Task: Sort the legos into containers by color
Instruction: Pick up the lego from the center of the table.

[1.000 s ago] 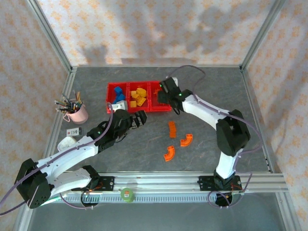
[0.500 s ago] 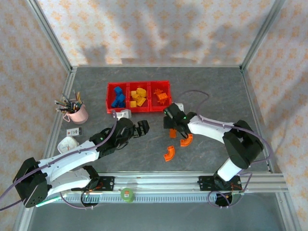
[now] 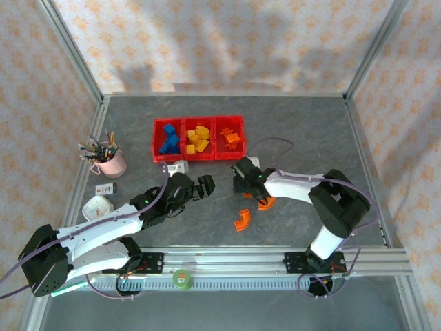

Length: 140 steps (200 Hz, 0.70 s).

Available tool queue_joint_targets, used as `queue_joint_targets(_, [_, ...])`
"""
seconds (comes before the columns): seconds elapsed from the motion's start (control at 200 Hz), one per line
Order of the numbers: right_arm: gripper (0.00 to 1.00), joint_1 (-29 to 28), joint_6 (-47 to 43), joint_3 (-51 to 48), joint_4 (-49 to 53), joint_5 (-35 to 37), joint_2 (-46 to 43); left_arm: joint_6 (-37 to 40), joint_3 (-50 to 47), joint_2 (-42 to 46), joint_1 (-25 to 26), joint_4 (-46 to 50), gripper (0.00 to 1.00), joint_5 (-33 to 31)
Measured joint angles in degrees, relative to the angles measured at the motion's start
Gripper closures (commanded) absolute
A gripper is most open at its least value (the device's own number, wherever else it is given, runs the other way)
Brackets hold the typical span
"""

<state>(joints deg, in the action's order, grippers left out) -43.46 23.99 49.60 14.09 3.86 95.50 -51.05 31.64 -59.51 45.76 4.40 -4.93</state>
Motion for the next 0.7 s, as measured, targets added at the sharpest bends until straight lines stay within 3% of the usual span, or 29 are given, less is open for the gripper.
queue_joint_targets(0.701, [0.72, -0.4, -2.6, 3.8, -0.2, 3.8, 4.4, -0.1, 0.0, -0.7, 0.0, -0.9, 0.01, -0.3])
